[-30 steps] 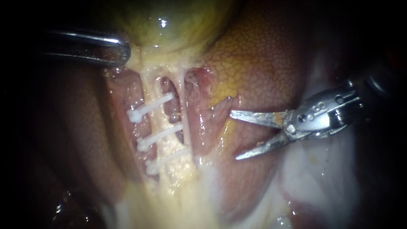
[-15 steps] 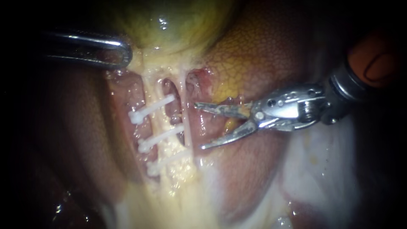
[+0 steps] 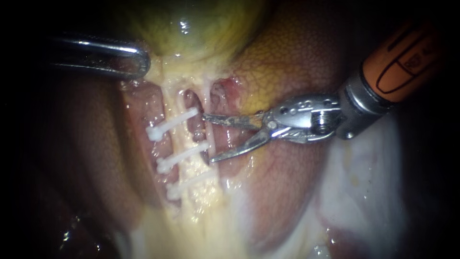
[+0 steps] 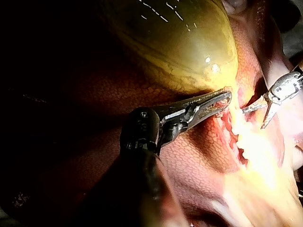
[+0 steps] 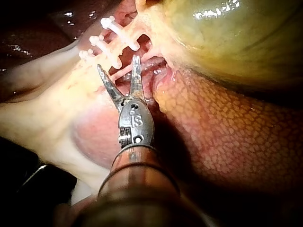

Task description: Go to the cutting position left tube

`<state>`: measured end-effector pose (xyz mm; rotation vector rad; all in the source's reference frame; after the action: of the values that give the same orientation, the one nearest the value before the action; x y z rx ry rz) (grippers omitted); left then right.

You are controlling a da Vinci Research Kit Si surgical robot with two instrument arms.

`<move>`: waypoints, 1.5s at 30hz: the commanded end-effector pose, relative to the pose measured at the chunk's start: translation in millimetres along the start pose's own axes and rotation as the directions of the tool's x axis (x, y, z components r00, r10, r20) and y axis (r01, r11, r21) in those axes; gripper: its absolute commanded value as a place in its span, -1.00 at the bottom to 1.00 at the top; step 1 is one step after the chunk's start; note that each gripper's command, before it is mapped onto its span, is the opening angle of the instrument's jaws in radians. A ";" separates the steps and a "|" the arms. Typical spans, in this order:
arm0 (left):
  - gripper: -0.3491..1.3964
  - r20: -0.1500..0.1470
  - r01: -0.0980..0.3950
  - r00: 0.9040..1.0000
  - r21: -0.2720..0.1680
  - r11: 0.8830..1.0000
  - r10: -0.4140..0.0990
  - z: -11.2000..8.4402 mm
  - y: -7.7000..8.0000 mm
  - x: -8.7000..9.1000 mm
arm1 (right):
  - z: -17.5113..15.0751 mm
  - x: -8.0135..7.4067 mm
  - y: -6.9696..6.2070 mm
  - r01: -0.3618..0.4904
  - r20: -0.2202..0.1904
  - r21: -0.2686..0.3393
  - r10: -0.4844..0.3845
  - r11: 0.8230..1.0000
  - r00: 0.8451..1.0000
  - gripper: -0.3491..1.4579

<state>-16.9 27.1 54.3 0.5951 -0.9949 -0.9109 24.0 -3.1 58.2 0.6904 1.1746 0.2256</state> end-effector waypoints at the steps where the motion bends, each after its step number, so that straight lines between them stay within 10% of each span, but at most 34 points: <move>1: -1.00 0.000 0.000 1.000 0.000 1.000 0.000 0.0 0.0 0.0 | 0.1 -0.1 0.2 -0.003 0.001 0.002 0.003 1.000 1.000 0.89; 11: -1.00 0.000 -0.001 1.000 -0.001 1.000 0.001 0.2 0.1 0.1 | 0.9 -0.3 1.8 -0.013 -0.025 0.055 0.015 0.998 1.000 0.89; 45: -1.00 0.001 -0.002 1.000 -0.002 1.000 0.002 0.6 0.3 0.2 | 6.8 3.0 1.3 -0.037 -0.155 0.272 0.081 0.962 0.985 0.80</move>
<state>-17.3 27.1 54.9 0.5914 -0.9957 -0.9104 31.7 -3.2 58.2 0.9609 1.3635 0.1787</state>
